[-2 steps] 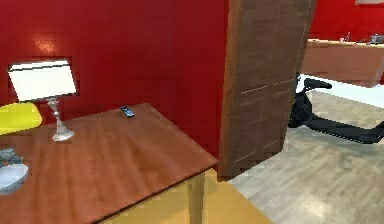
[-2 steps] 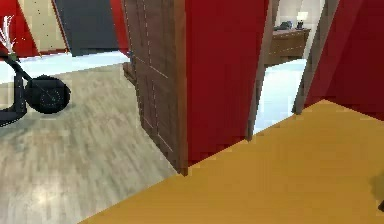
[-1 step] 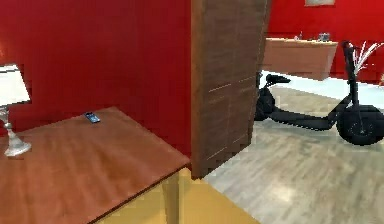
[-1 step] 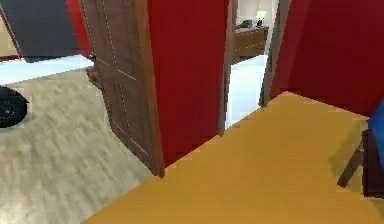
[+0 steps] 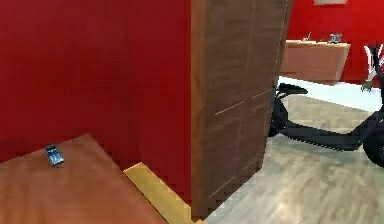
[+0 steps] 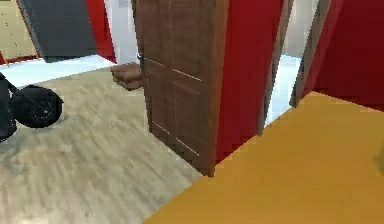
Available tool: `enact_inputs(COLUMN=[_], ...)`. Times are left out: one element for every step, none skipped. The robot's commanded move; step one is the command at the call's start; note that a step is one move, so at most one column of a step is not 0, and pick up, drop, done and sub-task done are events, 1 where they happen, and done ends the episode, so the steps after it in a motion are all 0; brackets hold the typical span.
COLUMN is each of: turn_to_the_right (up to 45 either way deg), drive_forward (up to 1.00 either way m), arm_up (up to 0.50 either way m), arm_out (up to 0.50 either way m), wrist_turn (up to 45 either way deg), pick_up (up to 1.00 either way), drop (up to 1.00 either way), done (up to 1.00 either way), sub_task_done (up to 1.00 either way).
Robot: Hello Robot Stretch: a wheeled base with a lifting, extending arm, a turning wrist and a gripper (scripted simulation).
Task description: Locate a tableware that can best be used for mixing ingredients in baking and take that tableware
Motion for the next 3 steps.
enact_inputs(turn_to_the_right=[-45.0,-45.0,-45.0], drive_forward=[0.0,0.0,0.0], arm_up=[0.0,0.0,0.0], arm_out=[0.0,0.0,0.0], wrist_turn=[0.0,0.0,0.0], pick_up=[0.0,0.0,0.0], drop=[0.0,0.0,0.0], done=[0.0,0.0,0.0], sub_task_done=[0.0,0.0,0.0])
